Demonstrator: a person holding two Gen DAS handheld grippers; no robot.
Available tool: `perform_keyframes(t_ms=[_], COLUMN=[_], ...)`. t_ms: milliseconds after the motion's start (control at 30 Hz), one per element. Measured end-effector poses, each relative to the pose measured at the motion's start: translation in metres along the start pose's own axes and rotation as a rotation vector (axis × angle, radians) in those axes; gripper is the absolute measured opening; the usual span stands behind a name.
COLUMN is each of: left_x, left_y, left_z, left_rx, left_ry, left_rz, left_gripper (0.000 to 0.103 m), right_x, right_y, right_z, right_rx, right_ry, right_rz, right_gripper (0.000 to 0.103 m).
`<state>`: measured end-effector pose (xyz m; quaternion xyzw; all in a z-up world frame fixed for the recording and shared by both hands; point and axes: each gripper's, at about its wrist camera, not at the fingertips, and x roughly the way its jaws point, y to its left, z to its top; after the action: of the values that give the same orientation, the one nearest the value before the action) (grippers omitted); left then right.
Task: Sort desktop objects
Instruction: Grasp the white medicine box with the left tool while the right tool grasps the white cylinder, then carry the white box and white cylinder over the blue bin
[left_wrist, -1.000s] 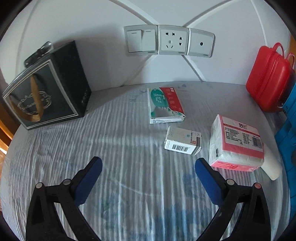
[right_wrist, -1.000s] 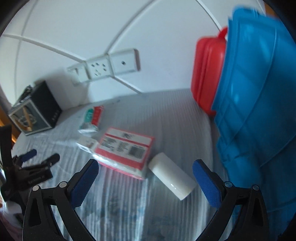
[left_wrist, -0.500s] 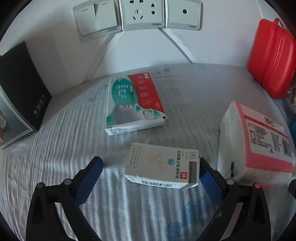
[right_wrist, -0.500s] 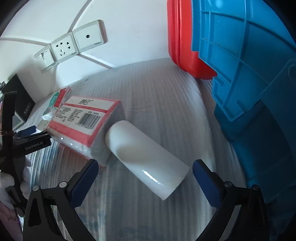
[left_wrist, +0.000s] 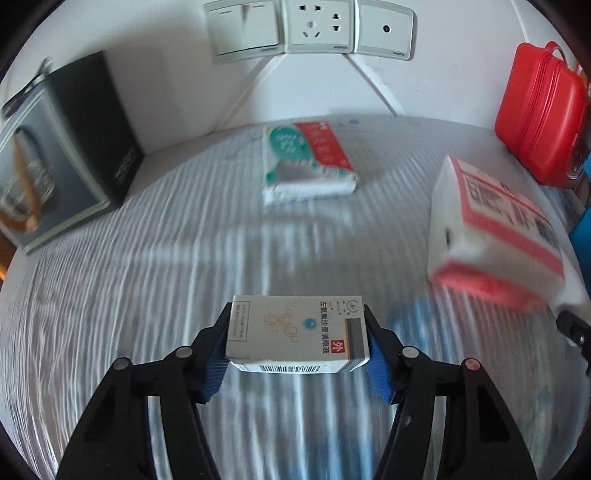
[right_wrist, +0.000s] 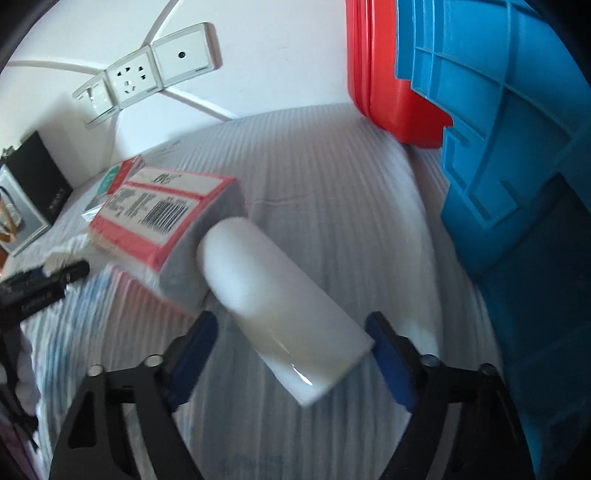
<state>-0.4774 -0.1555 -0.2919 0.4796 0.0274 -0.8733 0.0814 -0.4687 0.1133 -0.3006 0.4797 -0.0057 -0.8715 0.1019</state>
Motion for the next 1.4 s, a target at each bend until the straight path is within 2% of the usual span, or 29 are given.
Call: perform_keyframes(t_ms=[33,167,300,400,467,533,700,867,967,1100,1400], left_x=[-0.005,-0.024,-0.038,-0.038,-0.038,-0.040,-0.048,-0.077,-0.107,-0.166,-0.311], left_y=[0.002,0.004,-0.001,-0.009,-0.015,-0.018,-0.023,-0.027,-0.026,-0.025,-0.032], left_z=[-0.008,-0.043,-0.061,-0.062,-0.060,-0.057,-0.055,-0.054,-0.053,-0.054,-0.078], left_rx=[-0.014,-0.047,-0.045,-0.047,-0.038,-0.037,-0.041,-0.039,-0.046,-0.046,-0.043], left_ry=[0.009,0.025,0.011,0.012,0.008,0.002,-0.024,-0.074,-0.117,-0.208,-0.424], left_rz=[-0.002,0.019,0.047,0.036,0.039,0.030,0.025,0.026,0.027,0.035,0.016], left_gripper=[0.062,0.062,0.062,0.062,0.062,0.062,0.062,0.062,0.062,0.062,0.062], right_x=[-0.003,-0.014,-0.020,-0.013,-0.005,0.005,0.018,0.002,-0.022,-0.072,-0.239], right_y=[0.001,0.012,0.021,0.016,0.019,0.024,0.030,0.027,0.031,0.044,0.077], right_z=[-0.002,-0.015,-0.014,-0.003,0.005,0.011,0.013,0.001,-0.010,-0.020,-0.035], right_rx=[-0.001,-0.056,-0.112,-0.071,-0.089,-0.098,-0.124,-0.098,-0.092,-0.096,-0.144], right_ry=[0.009,0.049,0.006,0.023,0.026,0.045,0.069,0.067,0.048,-0.005,-0.249], right_rz=[0.017,0.093,0.005,0.034,0.009,0.007,-0.009,0.026,0.050,0.100,0.181], right_gripper=[0.071,0.071,0.075,0.075,0.070,0.049,0.045,0.045,0.045,0.044,0.045])
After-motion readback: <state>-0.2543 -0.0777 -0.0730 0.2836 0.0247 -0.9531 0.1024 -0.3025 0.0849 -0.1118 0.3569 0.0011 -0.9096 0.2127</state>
